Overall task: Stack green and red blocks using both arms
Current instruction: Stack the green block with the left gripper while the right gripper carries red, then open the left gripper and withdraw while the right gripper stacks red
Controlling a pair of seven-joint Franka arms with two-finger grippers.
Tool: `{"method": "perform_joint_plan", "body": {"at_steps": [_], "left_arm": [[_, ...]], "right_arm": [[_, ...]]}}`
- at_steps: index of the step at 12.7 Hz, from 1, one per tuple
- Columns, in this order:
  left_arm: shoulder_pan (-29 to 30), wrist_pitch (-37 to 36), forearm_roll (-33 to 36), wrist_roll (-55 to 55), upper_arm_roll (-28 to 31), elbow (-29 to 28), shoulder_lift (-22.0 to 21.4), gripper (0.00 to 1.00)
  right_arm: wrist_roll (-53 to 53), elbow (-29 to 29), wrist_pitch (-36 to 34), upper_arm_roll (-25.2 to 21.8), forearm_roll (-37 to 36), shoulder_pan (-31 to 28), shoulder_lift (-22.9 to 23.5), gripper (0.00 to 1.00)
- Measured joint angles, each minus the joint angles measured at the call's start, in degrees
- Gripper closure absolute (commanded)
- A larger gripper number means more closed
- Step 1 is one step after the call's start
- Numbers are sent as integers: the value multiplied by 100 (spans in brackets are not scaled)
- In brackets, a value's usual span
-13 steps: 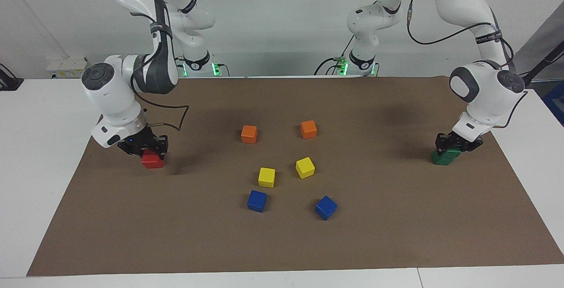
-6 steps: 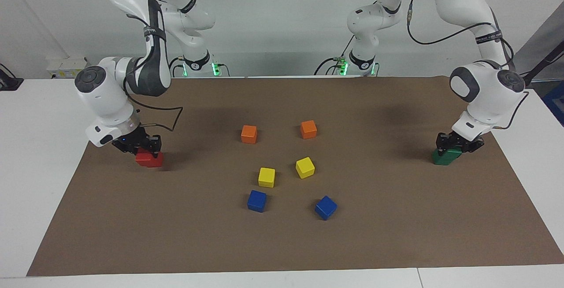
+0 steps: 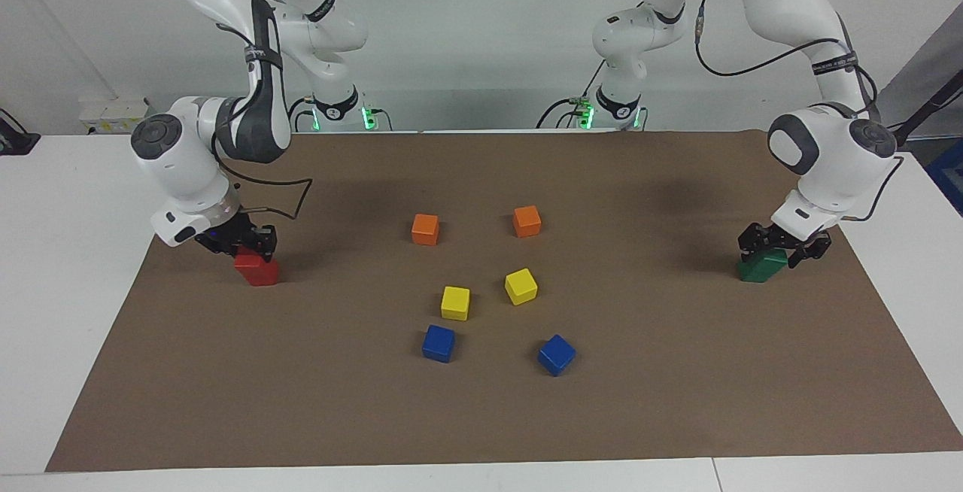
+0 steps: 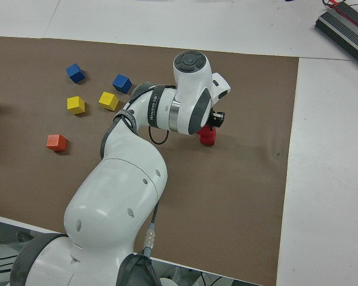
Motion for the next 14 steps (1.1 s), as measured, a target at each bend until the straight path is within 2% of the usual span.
{"method": "perform_joint_plan", "body": {"at_steps": [3, 6, 8, 14], "left_arm": [[0, -379, -131, 0, -20, 356, -7, 0], [-21, -1293, -200, -165, -82, 1172, -34, 0], [-117, -1816, -204, -641, -114, 1645, -112, 0], [-537, -2649, -204, -2006, -155, 1850, -824, 0]], "right_arm": [[0, -79, 0, 0, 0, -48, -43, 83], [-1, -141, 137, 0, 0, -80, -68, 83], [-6, -236, 388, 0, 0, -90, -69, 83], [-44, -319, 458, 1, -1, -90, -83, 83]]}}
